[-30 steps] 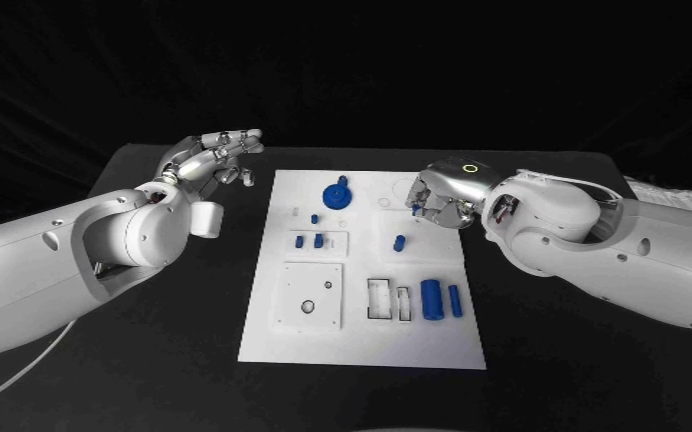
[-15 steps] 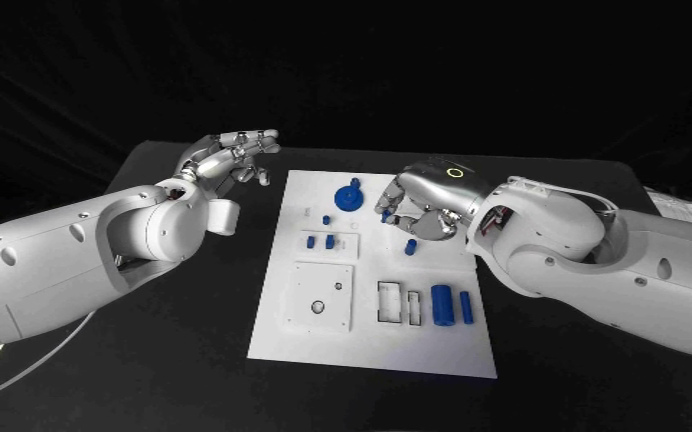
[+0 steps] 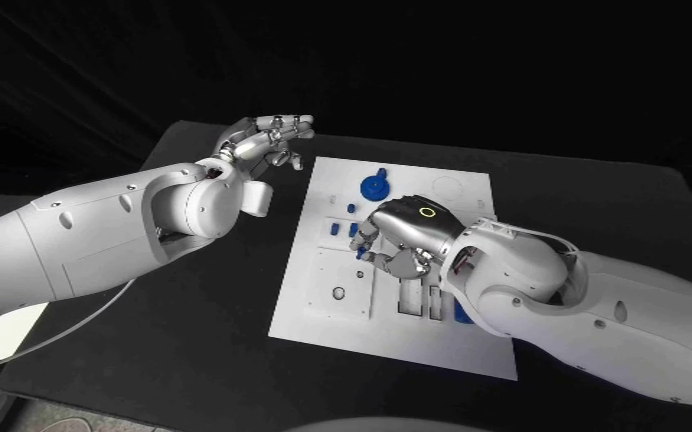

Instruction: Assemble the parts on the task board

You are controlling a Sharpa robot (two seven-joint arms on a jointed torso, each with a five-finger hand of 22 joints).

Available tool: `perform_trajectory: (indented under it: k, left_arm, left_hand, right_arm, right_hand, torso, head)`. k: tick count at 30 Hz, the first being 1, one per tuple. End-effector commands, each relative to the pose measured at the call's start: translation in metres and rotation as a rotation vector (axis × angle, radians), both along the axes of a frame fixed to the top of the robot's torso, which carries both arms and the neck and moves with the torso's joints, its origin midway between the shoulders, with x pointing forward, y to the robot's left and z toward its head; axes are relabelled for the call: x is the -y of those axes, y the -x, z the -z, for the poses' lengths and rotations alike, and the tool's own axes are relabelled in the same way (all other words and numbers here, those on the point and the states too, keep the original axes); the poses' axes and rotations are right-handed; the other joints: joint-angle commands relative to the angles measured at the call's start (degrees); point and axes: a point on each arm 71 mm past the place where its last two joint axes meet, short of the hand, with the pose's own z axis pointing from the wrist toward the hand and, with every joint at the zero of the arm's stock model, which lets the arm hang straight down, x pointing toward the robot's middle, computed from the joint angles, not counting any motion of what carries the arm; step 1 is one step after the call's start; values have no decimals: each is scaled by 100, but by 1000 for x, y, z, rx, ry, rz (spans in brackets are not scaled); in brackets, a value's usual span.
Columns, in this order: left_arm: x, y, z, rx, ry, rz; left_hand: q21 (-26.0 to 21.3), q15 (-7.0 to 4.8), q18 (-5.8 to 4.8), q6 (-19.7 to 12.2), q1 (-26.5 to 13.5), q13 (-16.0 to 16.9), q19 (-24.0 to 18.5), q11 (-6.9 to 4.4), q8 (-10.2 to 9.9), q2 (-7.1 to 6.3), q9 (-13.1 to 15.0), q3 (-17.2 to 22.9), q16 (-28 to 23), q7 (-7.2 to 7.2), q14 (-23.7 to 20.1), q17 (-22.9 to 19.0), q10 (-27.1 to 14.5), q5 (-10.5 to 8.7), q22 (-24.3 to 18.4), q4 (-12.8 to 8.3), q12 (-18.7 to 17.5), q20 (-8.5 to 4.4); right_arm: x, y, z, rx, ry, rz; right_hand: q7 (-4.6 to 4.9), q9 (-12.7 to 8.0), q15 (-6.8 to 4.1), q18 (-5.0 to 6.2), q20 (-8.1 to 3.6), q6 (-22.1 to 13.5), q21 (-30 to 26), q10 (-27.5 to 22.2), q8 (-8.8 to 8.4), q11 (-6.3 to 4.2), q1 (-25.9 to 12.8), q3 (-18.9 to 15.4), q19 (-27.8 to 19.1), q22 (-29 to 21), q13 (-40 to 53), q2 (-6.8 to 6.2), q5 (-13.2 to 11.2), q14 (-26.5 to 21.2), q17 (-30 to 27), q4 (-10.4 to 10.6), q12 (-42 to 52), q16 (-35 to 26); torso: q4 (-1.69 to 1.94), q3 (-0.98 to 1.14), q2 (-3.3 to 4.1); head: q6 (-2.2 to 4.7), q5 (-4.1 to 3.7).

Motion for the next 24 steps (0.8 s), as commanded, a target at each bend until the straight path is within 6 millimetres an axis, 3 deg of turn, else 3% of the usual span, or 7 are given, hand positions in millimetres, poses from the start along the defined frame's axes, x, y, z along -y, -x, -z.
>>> perform_trajectory:
  k: [1,14,24]
  left_arm:
    - [3,0,-2,13,2,8]
    - [6,1,-2,12,6,19]
    - [6,1,-2,11,7,21]
  left_hand:
    - [-24,-1,69,-33,4,6,-31,1,3,61,-9,9,-14,-7,-49,-1,-32,23,5,-29,20,10]
    - [-13,2,67,-48,-2,11,-29,6,-1,60,-10,5,-10,-1,-49,1,-47,22,17,-28,36,12]
    - [-15,4,67,-49,-6,13,-30,8,1,61,-9,3,-10,0,-50,-1,-52,21,15,-27,42,13]
  right_arm:
    - [-6,2,8,9,17,-34]
    - [-11,3,28,-17,46,-39]
    - [-8,2,31,-8,56,-29]
  right_hand:
    - [3,10,-47,33,-4,45,30,48,28,10,-26,43,39,16,5,16,28,381,318,-15,17,40]
    - [4,10,-47,33,-5,44,31,48,27,11,-26,49,39,16,4,17,33,381,319,-21,17,41]
    - [5,10,-46,32,-6,43,32,46,26,12,-30,52,40,18,3,15,35,382,321,-25,16,43]
  torso:
    - [6,-2,7]
    - [-2,5,8]
    - [-8,7,-1]
  head:
    - [-68,92]
    - [-171,209]
    - [-210,221]
